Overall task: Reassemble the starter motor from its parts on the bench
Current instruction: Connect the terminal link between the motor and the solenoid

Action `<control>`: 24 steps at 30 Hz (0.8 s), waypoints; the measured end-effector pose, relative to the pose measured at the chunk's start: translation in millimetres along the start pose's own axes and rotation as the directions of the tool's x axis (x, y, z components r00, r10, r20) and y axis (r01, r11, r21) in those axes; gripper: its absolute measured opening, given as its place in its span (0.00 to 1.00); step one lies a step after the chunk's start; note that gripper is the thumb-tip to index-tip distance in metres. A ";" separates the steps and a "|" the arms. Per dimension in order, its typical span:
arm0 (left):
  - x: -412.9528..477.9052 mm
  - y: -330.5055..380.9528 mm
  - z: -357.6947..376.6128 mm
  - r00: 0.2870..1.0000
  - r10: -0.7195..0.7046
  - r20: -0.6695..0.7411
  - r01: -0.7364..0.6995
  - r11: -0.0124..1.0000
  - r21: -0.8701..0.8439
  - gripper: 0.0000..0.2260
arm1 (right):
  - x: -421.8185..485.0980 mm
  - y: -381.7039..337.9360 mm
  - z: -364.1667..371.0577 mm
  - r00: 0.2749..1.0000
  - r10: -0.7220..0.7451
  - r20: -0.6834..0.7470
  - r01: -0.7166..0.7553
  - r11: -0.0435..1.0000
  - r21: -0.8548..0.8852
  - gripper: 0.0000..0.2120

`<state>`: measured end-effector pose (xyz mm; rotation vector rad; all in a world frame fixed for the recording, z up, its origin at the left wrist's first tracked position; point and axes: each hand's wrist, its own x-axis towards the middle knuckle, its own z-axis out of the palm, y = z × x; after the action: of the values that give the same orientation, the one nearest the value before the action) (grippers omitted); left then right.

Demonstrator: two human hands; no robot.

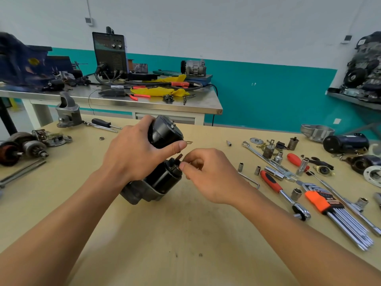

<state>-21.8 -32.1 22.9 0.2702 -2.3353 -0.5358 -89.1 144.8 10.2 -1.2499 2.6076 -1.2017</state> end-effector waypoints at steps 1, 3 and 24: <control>0.1 -0.2 0.0 1.000 0.001 -0.002 -0.001 1.000 -0.002 0.34 | 0.7 0.3 -0.6 1.000 0.013 0.019 -0.013 1.000 -0.011 0.10; 0.2 -0.6 0.7 1.000 0.006 -0.007 -0.006 1.000 0.002 0.33 | 1.5 2.8 -3.4 0.996 0.060 0.061 -0.057 0.998 -0.041 0.14; -0.1 -0.4 0.1 1.000 -0.008 0.003 0.008 1.000 0.007 0.34 | -5.4 -8.3 -8.2 0.999 0.020 0.042 -0.010 0.975 -0.223 0.22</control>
<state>-21.8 -32.4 22.6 0.2824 -2.3400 -0.5320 -82.5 150.4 19.7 -1.2691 2.7754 -0.8874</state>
